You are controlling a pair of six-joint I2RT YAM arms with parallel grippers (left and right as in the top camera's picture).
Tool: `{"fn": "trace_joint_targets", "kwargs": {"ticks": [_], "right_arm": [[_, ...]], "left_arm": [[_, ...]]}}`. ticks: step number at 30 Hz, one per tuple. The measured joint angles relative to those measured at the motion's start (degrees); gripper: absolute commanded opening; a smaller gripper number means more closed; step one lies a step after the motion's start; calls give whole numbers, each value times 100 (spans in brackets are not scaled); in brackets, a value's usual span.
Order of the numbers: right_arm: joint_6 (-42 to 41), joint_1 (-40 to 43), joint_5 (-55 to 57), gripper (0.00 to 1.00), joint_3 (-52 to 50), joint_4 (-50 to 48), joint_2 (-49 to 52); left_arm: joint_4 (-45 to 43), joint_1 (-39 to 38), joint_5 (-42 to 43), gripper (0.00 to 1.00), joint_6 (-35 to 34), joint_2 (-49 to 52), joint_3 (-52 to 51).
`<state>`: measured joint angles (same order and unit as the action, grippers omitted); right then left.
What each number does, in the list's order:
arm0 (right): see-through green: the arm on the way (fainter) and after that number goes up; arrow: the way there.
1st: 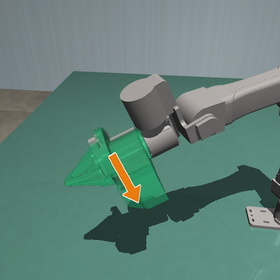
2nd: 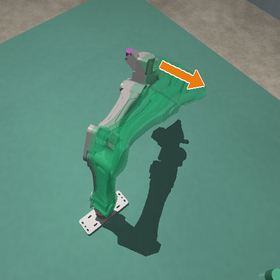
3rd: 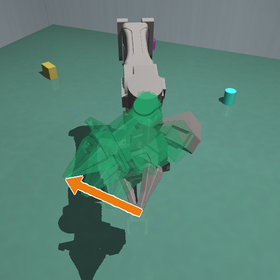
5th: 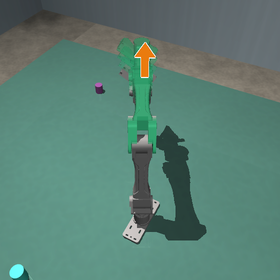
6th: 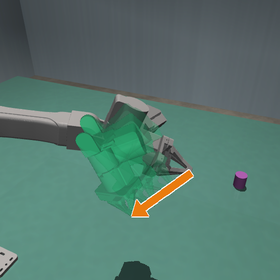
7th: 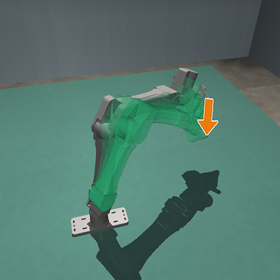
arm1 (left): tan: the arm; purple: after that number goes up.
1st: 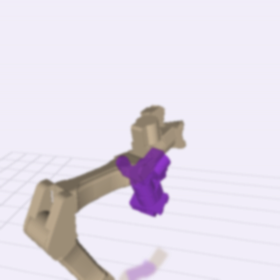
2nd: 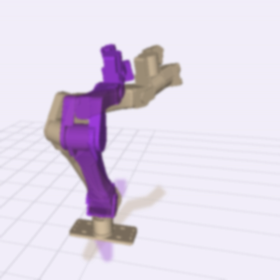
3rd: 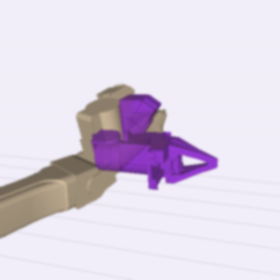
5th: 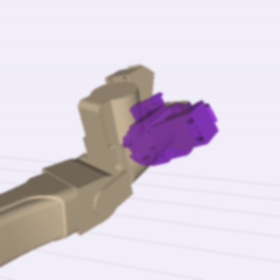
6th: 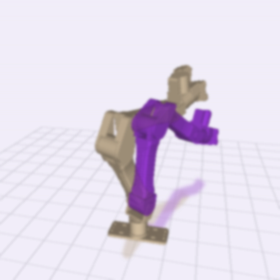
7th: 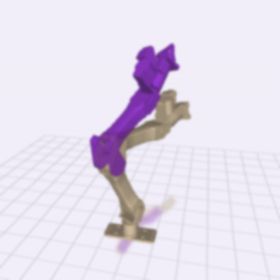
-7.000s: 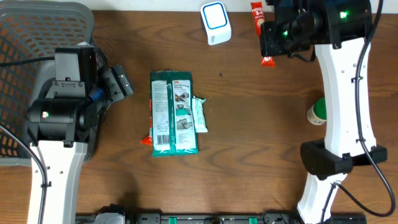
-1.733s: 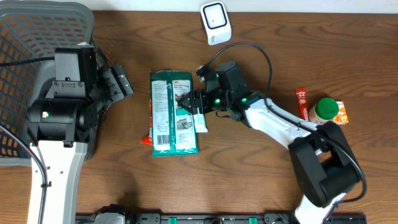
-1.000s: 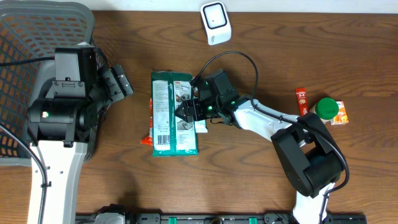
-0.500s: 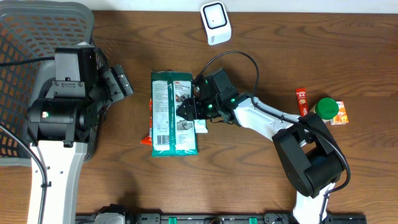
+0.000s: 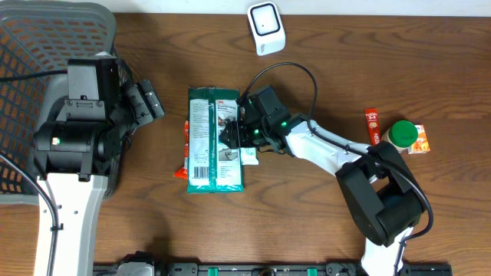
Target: Scan the item barcode
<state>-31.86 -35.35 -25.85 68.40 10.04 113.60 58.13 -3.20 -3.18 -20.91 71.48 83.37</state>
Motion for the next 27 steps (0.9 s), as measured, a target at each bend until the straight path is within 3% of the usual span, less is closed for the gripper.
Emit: {"fn": "trace_joint_targets", "kwargs": {"ticks": [18,22,24,27], "right_arm": [[-42,-127,234,54,-22,-22,0],[-52,-254,472,41,-24,-44,2],[-33,-304,535,25,-26,-92,0],[-55,-352,564,14,-26,-144,0]], "left_arm": [[0,0,-2,91,0,0,0],[2,0,-2,92,0,0,0],[0,0,-2,92,0,0,0],[2,0,-2,91,0,0,0]]}}
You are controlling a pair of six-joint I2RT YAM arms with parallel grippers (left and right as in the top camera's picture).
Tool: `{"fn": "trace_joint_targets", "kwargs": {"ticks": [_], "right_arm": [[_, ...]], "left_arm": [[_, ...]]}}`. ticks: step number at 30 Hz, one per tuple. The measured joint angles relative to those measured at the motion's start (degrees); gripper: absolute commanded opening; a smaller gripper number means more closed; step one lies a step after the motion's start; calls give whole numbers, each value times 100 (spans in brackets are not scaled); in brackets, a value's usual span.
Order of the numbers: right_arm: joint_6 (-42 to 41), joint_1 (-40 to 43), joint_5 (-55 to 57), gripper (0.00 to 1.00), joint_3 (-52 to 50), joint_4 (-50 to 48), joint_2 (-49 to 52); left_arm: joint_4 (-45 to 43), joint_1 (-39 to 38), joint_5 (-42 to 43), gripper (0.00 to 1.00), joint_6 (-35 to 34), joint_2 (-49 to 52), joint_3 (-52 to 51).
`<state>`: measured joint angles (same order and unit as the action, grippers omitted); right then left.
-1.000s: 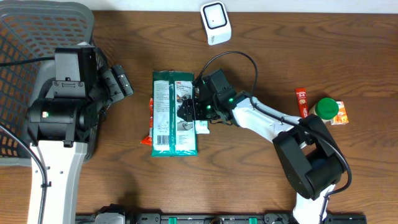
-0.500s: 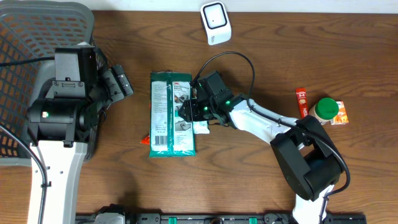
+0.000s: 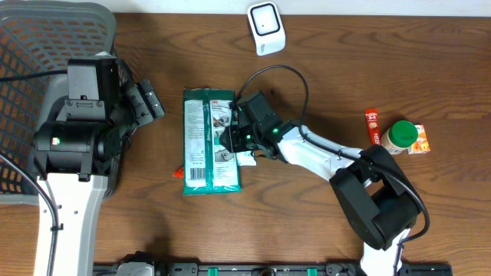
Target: Scan the item barcode
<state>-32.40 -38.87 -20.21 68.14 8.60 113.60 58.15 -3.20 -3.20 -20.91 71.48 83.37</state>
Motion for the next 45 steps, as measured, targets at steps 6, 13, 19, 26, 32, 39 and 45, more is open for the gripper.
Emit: {"fn": "trace_joint_targets", "kwargs": {"ticks": [6,13,19,26,32,39,45], "right_arm": [[151,74,-74,1,-39,-109,-269],[461,472,-101,38,-39,455,-1766],[560,675,-127,80,-33,868,-2011],[590,356,-479,80,-33,520,-1104],[577,140,-616,77,-39,76,-221],[564,140,-643,74,-39,-212,39],[533,52,-575,62,-39,-286,90]], "left_arm": [[-2,0,2,91,0,0,0],[0,0,0,91,0,0,0],[-2,0,2,91,0,0,0],[-2,0,0,91,0,0,0],[-2,0,0,91,0,0,0],[0,0,2,91,0,0,0],[0,0,2,91,0,0,0]]}}
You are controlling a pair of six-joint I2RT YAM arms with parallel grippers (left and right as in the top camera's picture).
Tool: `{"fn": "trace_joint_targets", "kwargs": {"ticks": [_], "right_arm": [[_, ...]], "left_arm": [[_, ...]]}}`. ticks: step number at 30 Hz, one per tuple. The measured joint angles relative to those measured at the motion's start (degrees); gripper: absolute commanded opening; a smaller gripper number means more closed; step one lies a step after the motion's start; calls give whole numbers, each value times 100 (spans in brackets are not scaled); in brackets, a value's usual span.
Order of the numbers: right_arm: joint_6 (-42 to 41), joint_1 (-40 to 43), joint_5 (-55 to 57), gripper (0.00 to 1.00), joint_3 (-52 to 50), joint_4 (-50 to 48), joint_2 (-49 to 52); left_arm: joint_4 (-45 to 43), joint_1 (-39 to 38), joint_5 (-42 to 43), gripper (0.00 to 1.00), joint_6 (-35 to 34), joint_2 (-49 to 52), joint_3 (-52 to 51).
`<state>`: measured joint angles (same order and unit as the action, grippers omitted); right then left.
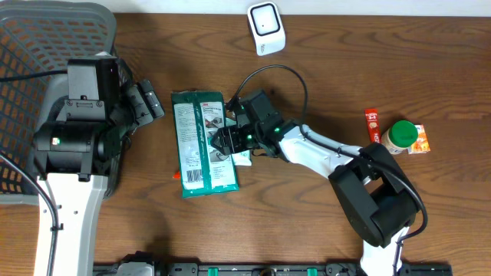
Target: Scan the item barcode
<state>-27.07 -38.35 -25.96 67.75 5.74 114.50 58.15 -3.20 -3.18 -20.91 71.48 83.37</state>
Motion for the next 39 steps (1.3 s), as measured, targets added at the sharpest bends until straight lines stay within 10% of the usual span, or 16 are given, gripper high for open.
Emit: {"fn": "trace_joint_targets", "kwargs": {"ticks": [13,29,34,39], "right_arm": [[-190,-192,-31,36,0,-155,37],[-291,-192,-186,40,0,-96,79],[-356,-197,-256,1,0,-225,216],[-391,-70,-586,1,0,-450,227]], "left_arm": [[0,0,-2,91,0,0,0],[0,0,-2,91,0,0,0],[0,0,0,92,0,0,0],[0,0,-2,91,2,0,0]]}}
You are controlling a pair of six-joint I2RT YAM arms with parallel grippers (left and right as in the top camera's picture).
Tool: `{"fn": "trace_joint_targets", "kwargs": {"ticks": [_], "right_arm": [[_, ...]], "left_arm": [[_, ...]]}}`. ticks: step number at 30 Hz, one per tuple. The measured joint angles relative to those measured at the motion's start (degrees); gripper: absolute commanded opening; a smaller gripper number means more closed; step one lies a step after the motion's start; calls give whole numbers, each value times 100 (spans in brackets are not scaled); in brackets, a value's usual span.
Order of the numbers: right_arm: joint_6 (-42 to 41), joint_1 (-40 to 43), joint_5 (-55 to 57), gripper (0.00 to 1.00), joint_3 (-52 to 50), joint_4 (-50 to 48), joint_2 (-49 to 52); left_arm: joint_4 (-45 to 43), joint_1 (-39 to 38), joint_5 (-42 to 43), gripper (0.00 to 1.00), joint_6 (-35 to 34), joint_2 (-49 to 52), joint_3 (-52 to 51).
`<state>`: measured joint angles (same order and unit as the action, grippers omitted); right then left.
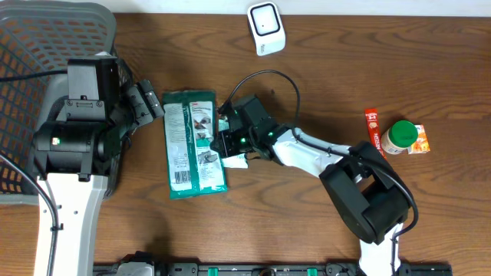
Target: Scan the item barcode
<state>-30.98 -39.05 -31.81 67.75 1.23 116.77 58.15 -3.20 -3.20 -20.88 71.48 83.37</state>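
Note:
A flat green package [192,146] lies label-up on the table left of centre, a barcode near its lower left corner. My right gripper [223,138] is at the package's right edge and looks shut on it, though the dark fingers hide the contact. My left gripper [150,102] stands open just off the package's upper left corner, touching nothing. The white scanner [266,27] stands at the far edge, above and to the right of the package.
A grey mesh basket [31,46] fills the far left corner behind the left arm. A small white card [235,161] lies under the right gripper. At the right sit a red packet [372,126], a green-lidded jar [401,136] and an orange packet [422,141].
The right gripper and the green package have shifted a little further left, toward the left gripper. The red bit that showed at the package's lower left is now covered. The left arm is unchanged.
At first the package lay near the table's centre over orange and red packets, with the right gripper on its right edge. At each later moment package and gripper stood further left and slightly turned. Now the package sits beside the left gripper, which never moved.

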Motion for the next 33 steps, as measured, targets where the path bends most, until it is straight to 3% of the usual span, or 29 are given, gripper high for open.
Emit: {"fn": "trace_joint_targets", "kwargs": {"ticks": [8,17,25,33], "right_arm": [[232,407,-299,1,0,367,-496],[866,1045,-208,1,0,2055,-1729],[1521,1637,470,1,-2,3486,-1788],[1950,1423,1010,4,-2,3818,-1788]], "left_arm": [[-4,0,0,91,-2,0,0],[-2,0,2,91,-2,0,0],[0,0,2,91,-2,0,0],[0,0,0,91,-2,0,0]]}}
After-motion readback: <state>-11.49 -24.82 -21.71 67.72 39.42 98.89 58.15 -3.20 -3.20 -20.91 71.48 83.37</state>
